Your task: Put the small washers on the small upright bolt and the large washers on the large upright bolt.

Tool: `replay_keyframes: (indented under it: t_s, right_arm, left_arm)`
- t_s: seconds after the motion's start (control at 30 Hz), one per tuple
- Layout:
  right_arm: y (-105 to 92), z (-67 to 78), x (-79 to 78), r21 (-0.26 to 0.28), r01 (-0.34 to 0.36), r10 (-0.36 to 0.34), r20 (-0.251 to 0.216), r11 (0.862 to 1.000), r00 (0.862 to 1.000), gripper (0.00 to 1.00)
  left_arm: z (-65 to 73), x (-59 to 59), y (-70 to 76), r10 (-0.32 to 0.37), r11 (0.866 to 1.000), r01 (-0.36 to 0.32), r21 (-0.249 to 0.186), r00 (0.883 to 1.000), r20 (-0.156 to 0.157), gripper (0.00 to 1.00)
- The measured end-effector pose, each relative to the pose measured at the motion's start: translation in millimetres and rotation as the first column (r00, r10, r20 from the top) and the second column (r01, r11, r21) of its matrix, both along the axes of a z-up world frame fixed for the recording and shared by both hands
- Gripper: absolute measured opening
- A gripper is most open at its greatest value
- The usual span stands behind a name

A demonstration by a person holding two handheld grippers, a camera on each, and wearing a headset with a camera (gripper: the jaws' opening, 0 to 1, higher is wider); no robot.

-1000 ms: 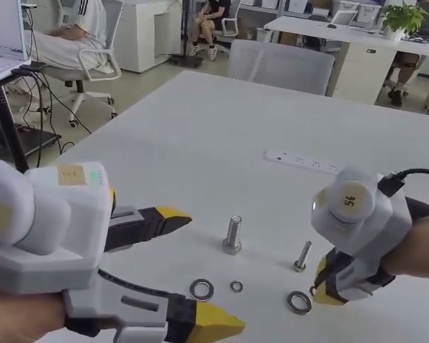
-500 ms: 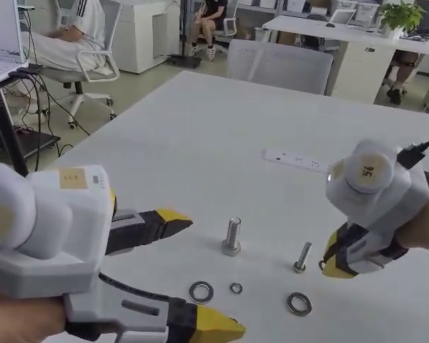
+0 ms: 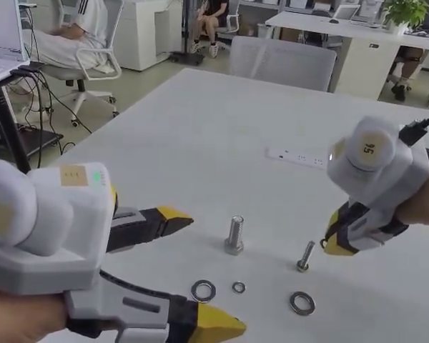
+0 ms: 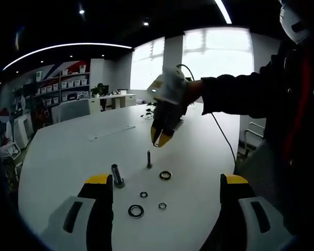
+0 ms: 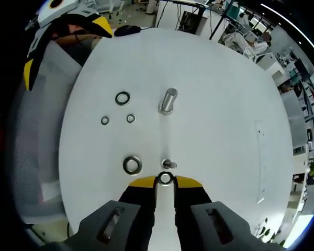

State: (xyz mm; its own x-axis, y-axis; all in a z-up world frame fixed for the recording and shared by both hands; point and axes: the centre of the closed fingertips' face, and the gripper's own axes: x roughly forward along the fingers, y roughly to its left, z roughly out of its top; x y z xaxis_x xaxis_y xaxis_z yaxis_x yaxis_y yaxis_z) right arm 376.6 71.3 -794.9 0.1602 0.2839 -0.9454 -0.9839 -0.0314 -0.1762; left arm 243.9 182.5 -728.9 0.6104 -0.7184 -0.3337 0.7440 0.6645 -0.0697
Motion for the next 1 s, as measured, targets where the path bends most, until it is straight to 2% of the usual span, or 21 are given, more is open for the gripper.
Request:
replay_keyframes:
  t_s: [0.2, 1.0]
  right_arm:
    - [6.2, 1.0, 3.0, -0.005, -0.015, 0.015, 0.004, 1.000, 1.000, 0.13]
    - [10.8, -16.4, 12.8, -0.048, -0.059, 0.057, -0.029, 0.997, 0.998, 0.13]
  left_arm:
    - [-1.0, 0.8, 1.2, 0.005, 1.000, -0.005, 0.001, 1.000, -0.004, 0.84]
    - [-7.4, 5.6, 4.0, 0.018, 1.000, -0.018, 0.004, 1.000, -0.022, 0.84]
